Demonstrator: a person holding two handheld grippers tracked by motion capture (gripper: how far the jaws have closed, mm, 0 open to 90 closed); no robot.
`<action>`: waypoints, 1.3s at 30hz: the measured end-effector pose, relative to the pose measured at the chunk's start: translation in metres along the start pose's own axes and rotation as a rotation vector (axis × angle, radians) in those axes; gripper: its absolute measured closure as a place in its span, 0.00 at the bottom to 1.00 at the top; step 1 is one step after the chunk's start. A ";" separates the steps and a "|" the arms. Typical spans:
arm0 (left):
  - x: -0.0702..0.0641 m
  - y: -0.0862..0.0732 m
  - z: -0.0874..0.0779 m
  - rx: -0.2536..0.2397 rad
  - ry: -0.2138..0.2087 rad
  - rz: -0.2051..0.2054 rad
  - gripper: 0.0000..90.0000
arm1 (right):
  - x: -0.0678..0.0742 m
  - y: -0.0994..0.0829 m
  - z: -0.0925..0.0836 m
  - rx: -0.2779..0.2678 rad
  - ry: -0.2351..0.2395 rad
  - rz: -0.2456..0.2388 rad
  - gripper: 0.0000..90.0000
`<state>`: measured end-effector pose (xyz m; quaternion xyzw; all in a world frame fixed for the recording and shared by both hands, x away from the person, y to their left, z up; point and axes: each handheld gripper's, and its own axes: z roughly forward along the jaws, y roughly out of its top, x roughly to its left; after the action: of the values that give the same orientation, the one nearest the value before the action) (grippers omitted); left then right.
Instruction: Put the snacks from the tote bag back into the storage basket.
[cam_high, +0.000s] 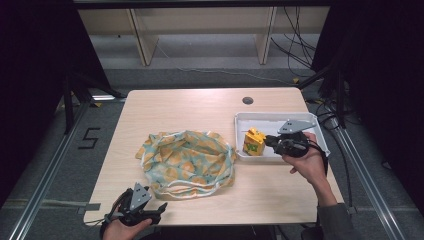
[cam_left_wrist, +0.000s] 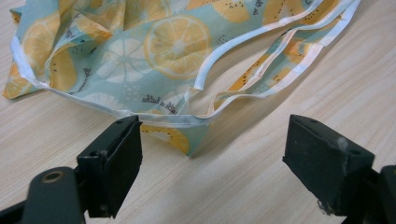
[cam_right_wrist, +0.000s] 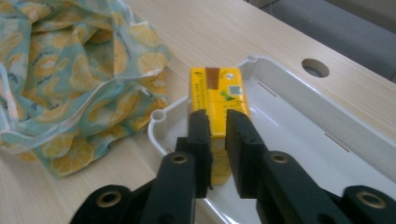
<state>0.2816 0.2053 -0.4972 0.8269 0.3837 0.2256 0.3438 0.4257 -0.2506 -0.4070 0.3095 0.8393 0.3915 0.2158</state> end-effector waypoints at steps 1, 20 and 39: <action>0.000 0.000 0.000 -0.002 0.002 0.000 0.21 | 0.003 0.000 0.001 0.011 0.016 0.006 0.94; 0.001 0.000 0.000 0.015 0.000 0.040 0.21 | 0.010 -0.008 0.022 0.075 0.018 -0.049 0.99; 0.000 0.000 0.001 0.019 -0.008 0.020 0.21 | -0.010 -0.020 0.016 0.095 -0.020 -0.022 0.97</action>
<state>0.2819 0.2052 -0.4978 0.8347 0.3763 0.2222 0.3351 0.4356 -0.2586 -0.4311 0.3140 0.8582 0.3456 0.2133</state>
